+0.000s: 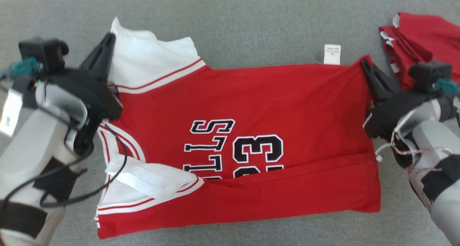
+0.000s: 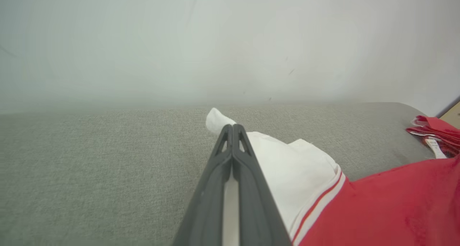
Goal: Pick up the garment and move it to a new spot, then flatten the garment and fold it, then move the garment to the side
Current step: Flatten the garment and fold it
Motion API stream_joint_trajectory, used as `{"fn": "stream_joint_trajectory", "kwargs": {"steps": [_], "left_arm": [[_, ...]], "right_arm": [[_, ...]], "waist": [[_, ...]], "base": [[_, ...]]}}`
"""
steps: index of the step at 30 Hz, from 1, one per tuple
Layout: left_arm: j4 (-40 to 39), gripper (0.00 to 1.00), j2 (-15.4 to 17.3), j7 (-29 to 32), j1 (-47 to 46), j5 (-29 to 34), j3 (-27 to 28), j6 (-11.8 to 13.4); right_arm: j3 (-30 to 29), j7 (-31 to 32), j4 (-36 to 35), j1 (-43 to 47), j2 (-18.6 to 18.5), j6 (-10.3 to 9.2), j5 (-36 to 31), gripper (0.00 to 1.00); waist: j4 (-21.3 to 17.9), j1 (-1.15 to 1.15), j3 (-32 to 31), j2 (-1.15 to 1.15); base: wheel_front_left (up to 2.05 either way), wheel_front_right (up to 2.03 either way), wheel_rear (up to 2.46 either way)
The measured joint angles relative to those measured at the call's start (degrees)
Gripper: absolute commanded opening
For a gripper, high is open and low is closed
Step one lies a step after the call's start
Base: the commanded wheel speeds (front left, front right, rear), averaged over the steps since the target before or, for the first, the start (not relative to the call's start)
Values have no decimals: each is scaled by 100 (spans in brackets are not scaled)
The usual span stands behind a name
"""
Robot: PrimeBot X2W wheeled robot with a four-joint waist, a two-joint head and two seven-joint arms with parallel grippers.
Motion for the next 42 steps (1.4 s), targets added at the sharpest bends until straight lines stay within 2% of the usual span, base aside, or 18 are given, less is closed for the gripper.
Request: {"fn": "stream_joint_trajectory", "kwargs": {"steps": [9,13,14,18,22,26,31,42], "left_arm": [[-832,0,430,-410,852,-374,-614,0],[-1310,0,704,-498,1221,-587,-883,0],[-1504,0,872,-519,1372,-648,-1059,0],[-1972,0,1185,-522,1841,-703,-1493,0],[-2343,0,1281,-535,2195,-730,-1884,0],[-2440,0,1287,-565,2214,-758,-2031,0],[-2440,0,1359,-572,2433,-814,-2103,0],[-2687,0,1575,-605,2614,-1346,-2093,0]], "right_arm": [[171,-201,-207,672,-193,94,78,0],[234,-222,-260,1025,-348,96,175,0],[377,-222,-369,1146,-416,96,205,0],[639,-222,-595,1340,-527,99,299,0],[839,-222,-748,1472,-645,99,402,0],[1001,-193,-787,1540,-733,100,438,0],[1291,40,-766,1712,-829,100,543,0],[1405,234,-711,1729,-962,100,742,0]], "waist": [[52,-1,-429,-1],[68,-1,-655,0],[76,-1,-761,0],[85,-1,-947,-1],[98,-1,-1083,-1],[132,-1,-1105,-1],[200,-1,-1158,-1],[300,0,-1231,-1]], "base": [[0,0,0],[0,0,0],[0,0,0],[0,0,0],[0,0,0],[0,0,0],[0,0,0],[0,0,0]]}}
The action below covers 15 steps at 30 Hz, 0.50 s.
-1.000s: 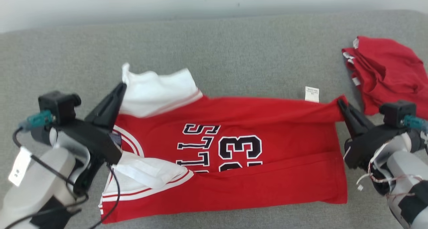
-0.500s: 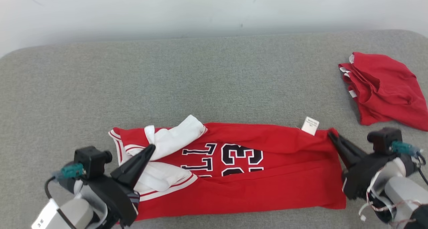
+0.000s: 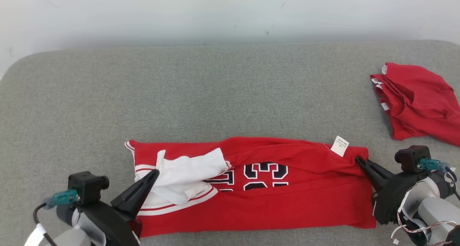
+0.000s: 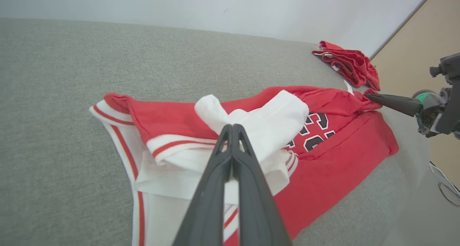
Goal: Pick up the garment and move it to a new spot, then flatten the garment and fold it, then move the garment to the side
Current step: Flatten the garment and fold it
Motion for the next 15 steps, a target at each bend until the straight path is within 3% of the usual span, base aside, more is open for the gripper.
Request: {"fn": "stream_joint_trajectory", "kwargs": {"steps": [6,13,14,15], "left_arm": [[65,0,15,3,61,-53,-118,0],[709,0,-216,164,183,-34,-243,77],[765,0,-279,164,183,-43,-237,111],[812,13,-344,167,181,-51,-233,127]], "right_arm": [[131,200,10,93,-33,0,208,0],[292,503,183,116,29,0,342,0],[297,522,196,116,34,0,343,2],[296,523,207,115,43,0,343,33]], "waist": [[17,0,-29,0],[-19,0,-83,0],[-28,0,-92,0],[-36,0,-97,0]], "base": [[0,0,0],[0,0,0],[0,0,0],[0,0,0]]}}
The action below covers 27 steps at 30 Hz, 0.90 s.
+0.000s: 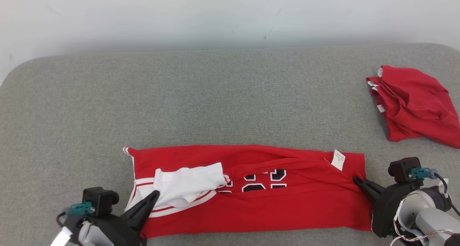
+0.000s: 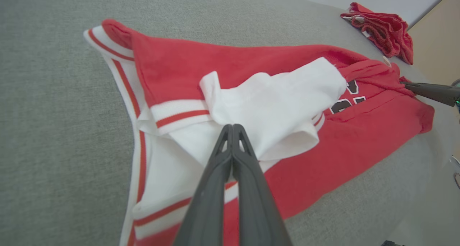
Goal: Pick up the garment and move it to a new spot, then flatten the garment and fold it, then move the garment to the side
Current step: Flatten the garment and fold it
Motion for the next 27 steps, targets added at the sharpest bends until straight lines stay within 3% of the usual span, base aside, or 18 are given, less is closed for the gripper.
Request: {"fn": "stream_joint_trajectory", "kwargs": {"steps": [1,2,11,23,27], "left_arm": [[32,92,-53,21,-4,11,-8,26],[76,100,-93,19,-4,8,3,33],[278,100,-159,-91,4,-94,282,196],[110,100,-342,-185,452,-27,717,859],[-108,100,-357,-191,648,70,929,1112]], "right_arm": [[-1,5,19,-4,4,0,0,89],[0,13,46,-27,14,0,0,100],[-276,-270,-45,-42,26,0,442,100],[-580,-889,-64,391,10,-13,569,100],[-639,-979,-79,496,46,-159,569,100]], "waist": [[-6,0,-4,0],[-12,0,-10,0],[-64,0,-185,0],[-41,0,-564,0],[-18,0,-666,0]], "base": [[0,0,0],[0,0,0],[0,0,0],[0,0,0],[0,0,0]]}}
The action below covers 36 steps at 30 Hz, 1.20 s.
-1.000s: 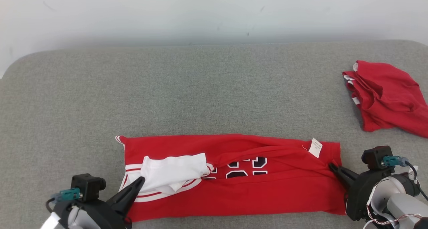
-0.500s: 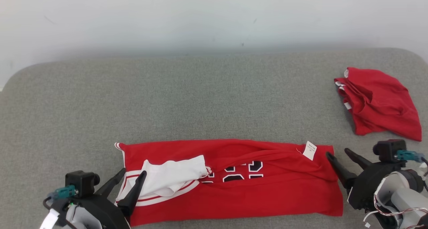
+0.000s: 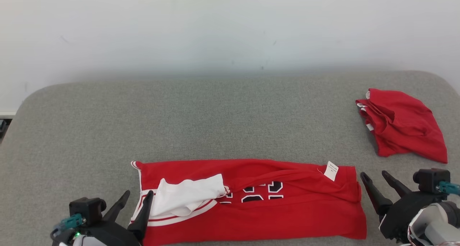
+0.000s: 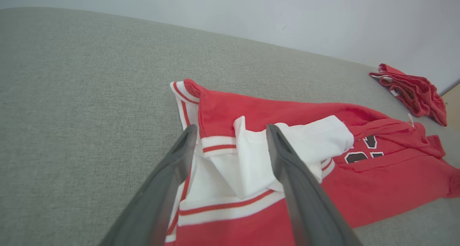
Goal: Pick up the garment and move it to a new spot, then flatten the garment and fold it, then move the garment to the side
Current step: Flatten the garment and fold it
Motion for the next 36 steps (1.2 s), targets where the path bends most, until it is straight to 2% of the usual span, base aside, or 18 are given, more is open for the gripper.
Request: {"fn": "stream_joint_trajectory", "kwargs": {"steps": [4,16,20,25,36], "left_arm": [[-250,100,8,-1,188,256,154,133],[-909,100,-7,-1,938,766,962,233],[-933,100,-291,-10,1343,1298,1651,232],[-1084,100,-504,-10,1595,1837,2197,232],[-1617,100,-933,-11,1928,2650,2800,232]], "right_arm": [[-65,-49,-23,207,21,-212,-8,100],[-214,-110,-289,539,114,-565,-25,100],[-328,-154,-374,709,108,-737,-32,100],[-366,-156,-508,755,107,-840,-96,100],[-303,-80,-459,614,218,-993,-178,100]], "waist": [[26,0,-93,0],[35,0,-181,0],[61,1,-169,0],[106,1,-122,0],[153,1,-41,0]], "base": [[0,0,0],[0,0,0],[0,0,0],[0,0,0],[0,0,0]]}}
